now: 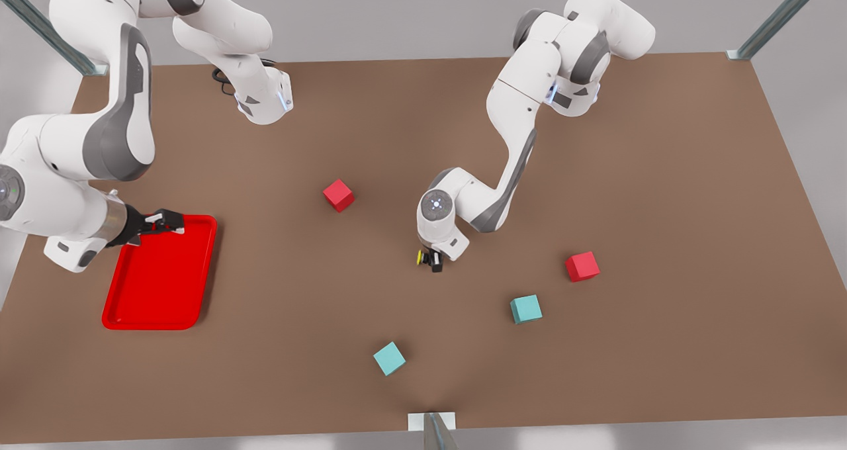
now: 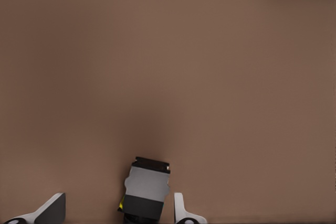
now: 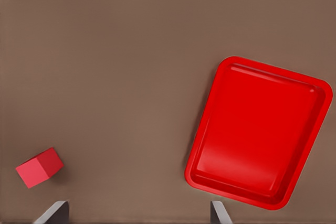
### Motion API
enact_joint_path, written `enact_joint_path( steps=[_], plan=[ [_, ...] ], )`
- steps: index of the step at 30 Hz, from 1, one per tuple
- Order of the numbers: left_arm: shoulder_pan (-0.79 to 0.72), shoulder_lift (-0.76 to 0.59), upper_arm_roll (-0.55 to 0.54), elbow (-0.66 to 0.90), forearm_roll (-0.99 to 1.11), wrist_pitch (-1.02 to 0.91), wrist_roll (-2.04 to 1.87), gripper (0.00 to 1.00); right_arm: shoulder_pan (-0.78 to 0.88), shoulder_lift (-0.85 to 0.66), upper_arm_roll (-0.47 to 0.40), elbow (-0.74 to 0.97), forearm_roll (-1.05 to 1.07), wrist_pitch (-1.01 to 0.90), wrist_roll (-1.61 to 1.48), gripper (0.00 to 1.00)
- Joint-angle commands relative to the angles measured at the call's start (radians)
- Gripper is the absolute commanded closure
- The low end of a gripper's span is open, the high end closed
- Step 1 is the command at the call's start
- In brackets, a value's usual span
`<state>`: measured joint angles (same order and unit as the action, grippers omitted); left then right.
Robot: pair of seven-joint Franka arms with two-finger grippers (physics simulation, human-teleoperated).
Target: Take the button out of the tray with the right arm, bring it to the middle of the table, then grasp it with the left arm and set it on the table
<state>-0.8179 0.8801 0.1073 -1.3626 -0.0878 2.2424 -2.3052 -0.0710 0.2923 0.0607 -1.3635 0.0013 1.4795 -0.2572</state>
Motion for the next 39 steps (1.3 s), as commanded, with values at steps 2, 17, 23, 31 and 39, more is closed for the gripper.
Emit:
enact_joint_path(
  steps=[2, 17, 23, 31, 39],
  plan=[
    [0.002, 0.0, 0.0, -0.001, -0.001, 0.042, 0.219, 0.0, 0.002, 0.001, 0.001, 0.001, 0.002, -0.034, -0.027, 0.0],
    [0.01, 0.039, -0.006, -0.016, -0.07, 0.101, 0.259, 0.0, 0.0, 0.027, -0.001, -0.005, -0.001, -0.031, -0.037, 0.0],
    [0.01, 0.045, -0.006, -0.016, -0.084, 0.101, 0.314, 0.0, 0.014, 0.027, -0.001, -0.005, -0.001, -0.034, -0.034, 0.0],
    [0.01, 0.045, -0.004, -0.016, -0.081, 0.1, 0.316, 0.18, 0.005, 0.027, -0.001, 0.0, 0.0, -0.033, -0.039, 0.0],
    [0.011, 0.051, -0.004, -0.016, -0.082, 0.1, 0.314, 0.51, 0.014, 0.034, -0.001, 0.0, 0.003, -0.033, -0.03, 0.0]
  ],
)
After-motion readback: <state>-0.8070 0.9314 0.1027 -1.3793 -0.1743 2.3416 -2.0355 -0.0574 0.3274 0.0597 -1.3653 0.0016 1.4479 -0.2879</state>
